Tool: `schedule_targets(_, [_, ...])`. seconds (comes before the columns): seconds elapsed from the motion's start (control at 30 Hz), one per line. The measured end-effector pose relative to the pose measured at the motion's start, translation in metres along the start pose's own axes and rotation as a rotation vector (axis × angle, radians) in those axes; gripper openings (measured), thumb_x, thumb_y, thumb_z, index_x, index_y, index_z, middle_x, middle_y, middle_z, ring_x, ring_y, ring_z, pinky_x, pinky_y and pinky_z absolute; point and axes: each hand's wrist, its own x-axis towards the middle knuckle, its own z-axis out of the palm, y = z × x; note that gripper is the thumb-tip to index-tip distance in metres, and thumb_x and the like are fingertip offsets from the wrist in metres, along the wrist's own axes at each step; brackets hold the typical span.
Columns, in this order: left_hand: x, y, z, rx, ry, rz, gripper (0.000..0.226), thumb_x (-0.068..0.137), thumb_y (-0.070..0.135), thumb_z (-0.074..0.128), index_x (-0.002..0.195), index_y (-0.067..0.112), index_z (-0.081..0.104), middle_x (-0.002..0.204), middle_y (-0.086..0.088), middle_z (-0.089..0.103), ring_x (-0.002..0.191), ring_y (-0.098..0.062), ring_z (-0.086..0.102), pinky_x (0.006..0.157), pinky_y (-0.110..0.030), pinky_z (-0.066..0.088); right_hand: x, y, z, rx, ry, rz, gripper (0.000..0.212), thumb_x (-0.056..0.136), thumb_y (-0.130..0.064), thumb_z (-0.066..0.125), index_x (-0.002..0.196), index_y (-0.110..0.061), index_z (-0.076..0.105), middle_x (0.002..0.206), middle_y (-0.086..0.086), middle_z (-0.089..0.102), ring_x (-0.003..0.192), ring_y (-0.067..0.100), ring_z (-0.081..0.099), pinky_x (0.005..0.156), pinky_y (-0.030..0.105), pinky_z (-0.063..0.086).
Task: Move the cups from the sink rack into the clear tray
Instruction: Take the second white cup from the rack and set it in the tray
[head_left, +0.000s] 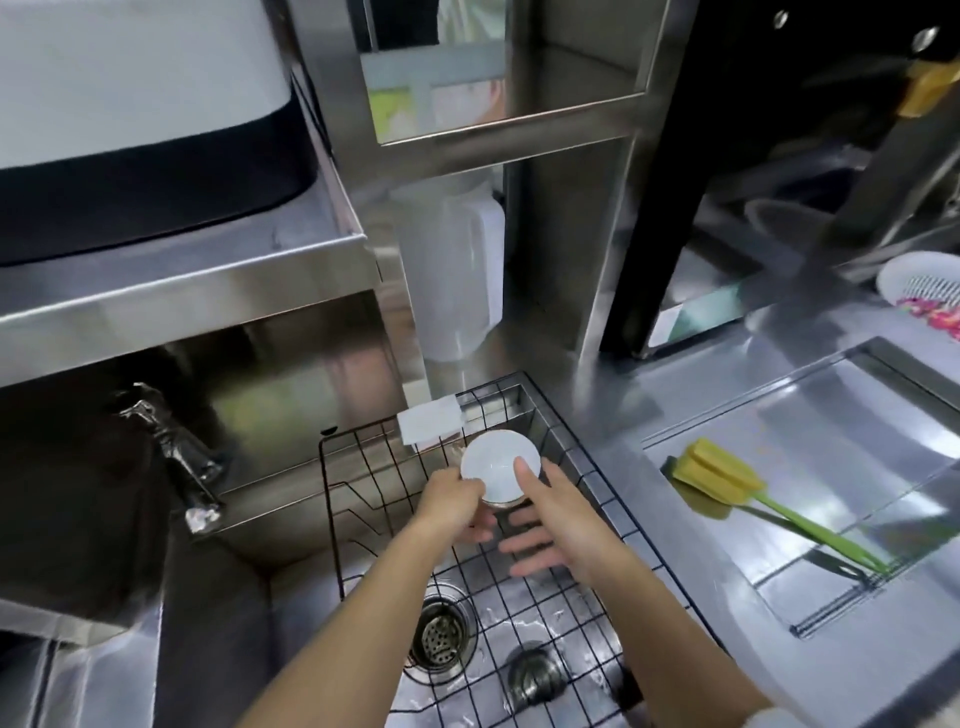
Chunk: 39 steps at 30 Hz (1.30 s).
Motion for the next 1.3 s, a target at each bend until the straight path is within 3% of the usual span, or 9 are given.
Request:
schedule_targets(0.23, [-0.013, 0.004, -0.006, -0.052, -0.012, 0.153, 0.031, 0.084, -0.011, 0.041, 0.093, 0.015, 0.056, 0.098, -0.009, 0.057, 0.088, -0.028, 0.058, 0.065, -0.040, 0.057, -0.012, 0.000, -0.001, 0.316, -0.069, 0.082, 0.059, 0.083, -0.069, 0.034, 0.118, -0.024, 0.050, 0.111, 0.023, 0.062, 0.094, 0.037, 0.066, 0.070, 0.050, 0.059])
schedule_targets(0.4, [-0.029, 0.013, -0.017, -0.112, -0.036, 0.248, 0.037, 0.080, -0.014, 0.048, 0.095, 0.019, 0.056, 0.114, -0.013, 0.058, 0.102, -0.032, 0.057, 0.077, -0.044, 0.055, -0.024, -0.011, 0.002, 0.522, -0.116, 0.002, 0.035, 0.082, -0.045, 0.059, 0.103, -0.018, 0.067, 0.112, 0.019, 0.063, 0.103, 0.036, 0.064, 0.088, 0.044, 0.054])
schedule_targets(0.5, [-0.044, 0.021, -0.029, -0.141, -0.191, 0.263, 0.031, 0.076, 0.011, 0.064, 0.107, 0.016, 0.061, 0.112, -0.010, 0.066, 0.104, -0.027, 0.061, 0.087, -0.042, 0.051, -0.032, -0.018, 0.004, 0.449, -0.117, -0.067, 0.042, 0.072, -0.042, 0.064, 0.105, -0.015, 0.069, 0.105, 0.013, 0.067, 0.101, 0.029, 0.065, 0.085, 0.040, 0.055])
schedule_targets(0.6, [-0.057, 0.026, -0.044, -0.172, -0.191, 0.256, 0.031, 0.077, 0.043, 0.063, 0.097, 0.021, 0.069, 0.105, -0.008, 0.069, 0.100, -0.025, 0.061, 0.096, -0.044, 0.046, -0.042, -0.022, 0.007, 0.302, -0.096, -0.126, 0.054, 0.067, -0.048, 0.066, 0.109, -0.014, 0.065, 0.110, 0.015, 0.066, 0.093, 0.030, 0.068, 0.073, 0.033, 0.055])
schedule_targets(0.73, [-0.075, 0.025, -0.068, -0.145, -0.091, 0.326, 0.024, 0.085, 0.036, 0.060, 0.091, 0.014, 0.071, 0.100, -0.012, 0.073, 0.093, -0.028, 0.067, 0.093, -0.045, 0.051, -0.059, -0.025, 0.022, 0.162, -0.135, -0.236, 0.052, 0.065, -0.045, 0.068, 0.108, -0.016, 0.064, 0.103, 0.010, 0.070, 0.089, 0.024, 0.069, 0.069, 0.027, 0.052])
schedule_targets(0.9, [-0.104, 0.016, -0.104, -0.211, 0.031, 0.396, 0.019, 0.083, 0.021, 0.067, 0.070, 0.014, 0.055, 0.088, -0.014, 0.069, 0.080, -0.026, 0.066, 0.079, -0.039, 0.056, -0.077, -0.031, 0.054, 0.073, -0.117, -0.342, 0.045, 0.070, -0.034, 0.072, 0.111, -0.018, 0.062, 0.112, 0.014, 0.068, 0.097, 0.027, 0.066, 0.081, 0.037, 0.051])
schedule_targets(1.03, [-0.131, 0.003, -0.141, -0.268, 0.009, 0.390, 0.022, 0.082, 0.015, 0.067, 0.065, 0.014, 0.054, 0.092, -0.018, 0.067, 0.087, -0.030, 0.063, 0.090, -0.043, 0.050, -0.095, -0.035, 0.089, 0.009, -0.109, -0.443, 0.052, 0.065, -0.029, 0.079, 0.113, -0.022, 0.060, 0.113, 0.009, 0.067, 0.092, 0.023, 0.065, 0.083, 0.041, 0.052])
schedule_targets(1.17, [-0.167, -0.014, -0.186, -0.245, -0.026, 0.448, 0.023, 0.084, 0.011, 0.064, 0.064, 0.012, 0.052, 0.083, -0.014, 0.064, 0.088, -0.027, 0.060, 0.091, -0.038, 0.049, -0.122, -0.035, 0.128, -0.077, -0.113, -0.541, 0.064, 0.059, -0.028, 0.083, 0.116, -0.021, 0.057, 0.111, 0.004, 0.065, 0.083, 0.002, 0.065, 0.068, 0.019, 0.052])
schedule_targets(1.3, [-0.208, -0.035, -0.231, -0.241, -0.013, 0.526, 0.029, 0.083, 0.010, 0.066, 0.058, 0.014, 0.053, 0.066, -0.005, 0.062, 0.073, -0.022, 0.060, 0.065, -0.022, 0.052, -0.155, -0.035, 0.174, -0.148, -0.135, -0.664, 0.053, 0.065, -0.010, 0.082, 0.110, -0.026, 0.057, 0.106, -0.005, 0.064, 0.090, 0.006, 0.063, 0.072, 0.017, 0.053])
